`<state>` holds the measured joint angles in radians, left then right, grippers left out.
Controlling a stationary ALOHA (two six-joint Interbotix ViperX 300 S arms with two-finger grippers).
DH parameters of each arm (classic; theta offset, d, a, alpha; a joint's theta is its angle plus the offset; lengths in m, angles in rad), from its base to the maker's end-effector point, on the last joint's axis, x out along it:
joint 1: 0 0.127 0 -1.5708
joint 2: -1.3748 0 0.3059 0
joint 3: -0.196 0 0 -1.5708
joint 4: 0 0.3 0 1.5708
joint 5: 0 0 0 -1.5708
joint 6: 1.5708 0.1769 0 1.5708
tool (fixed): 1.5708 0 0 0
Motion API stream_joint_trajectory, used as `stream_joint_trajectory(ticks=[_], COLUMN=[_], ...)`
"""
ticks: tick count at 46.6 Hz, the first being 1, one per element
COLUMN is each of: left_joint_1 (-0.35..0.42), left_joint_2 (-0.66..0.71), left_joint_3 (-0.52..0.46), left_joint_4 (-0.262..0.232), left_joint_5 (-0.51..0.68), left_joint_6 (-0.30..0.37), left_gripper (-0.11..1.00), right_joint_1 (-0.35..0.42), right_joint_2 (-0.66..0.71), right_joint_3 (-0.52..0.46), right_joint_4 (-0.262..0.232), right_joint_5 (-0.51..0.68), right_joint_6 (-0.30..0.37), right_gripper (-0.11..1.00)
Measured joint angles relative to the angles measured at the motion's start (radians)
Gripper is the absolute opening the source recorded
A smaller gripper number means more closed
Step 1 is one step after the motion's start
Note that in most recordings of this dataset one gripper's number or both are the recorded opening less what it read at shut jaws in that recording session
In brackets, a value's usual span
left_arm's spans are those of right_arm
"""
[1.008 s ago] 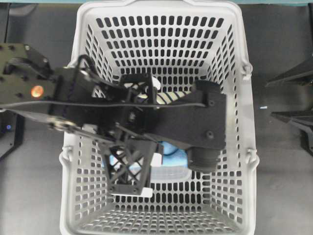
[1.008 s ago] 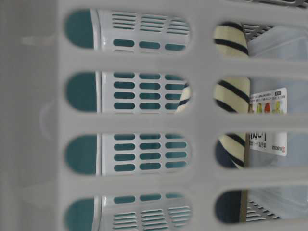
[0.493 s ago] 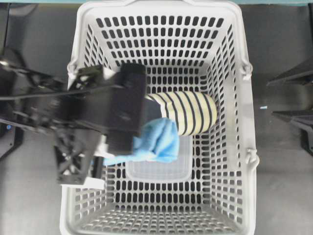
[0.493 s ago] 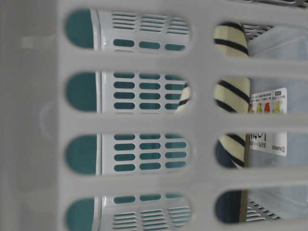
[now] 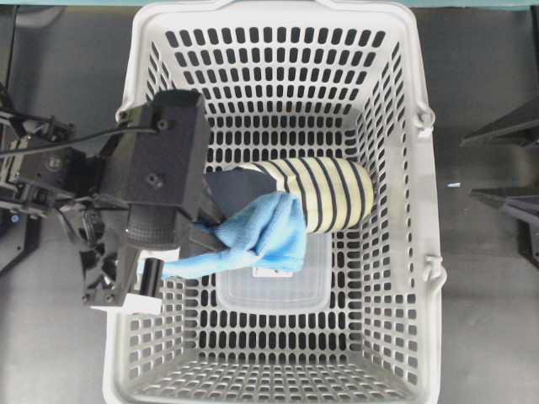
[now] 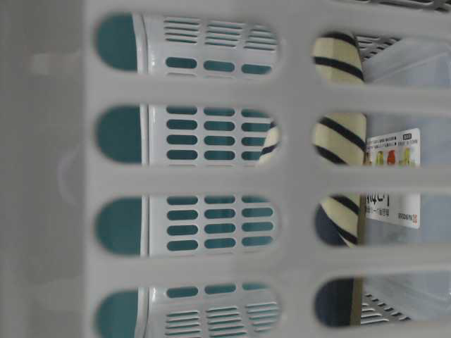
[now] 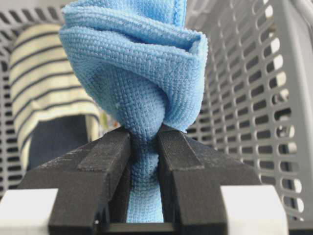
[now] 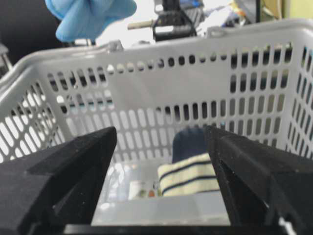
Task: Pick up the blue cloth from the shopping basket with the left arm.
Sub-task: 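Lift the light-blue cloth up and out with the left gripper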
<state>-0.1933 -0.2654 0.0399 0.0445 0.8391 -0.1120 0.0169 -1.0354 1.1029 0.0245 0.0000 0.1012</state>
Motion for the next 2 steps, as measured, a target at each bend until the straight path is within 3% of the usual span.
stream_joint_trajectory(ticks=[2], left_joint_1=[-0.002], left_joint_2=[0.0], left_joint_3=[0.0], left_joint_4=[0.0], left_joint_5=[-0.006], left_joint_6=[0.0], left_gripper=[0.13], right_joint_1=[0.002], right_joint_2=[0.002], right_joint_3=[0.0], right_joint_4=[0.0], right_joint_5=[-0.005], right_joint_6=[-0.002], right_gripper=[0.71])
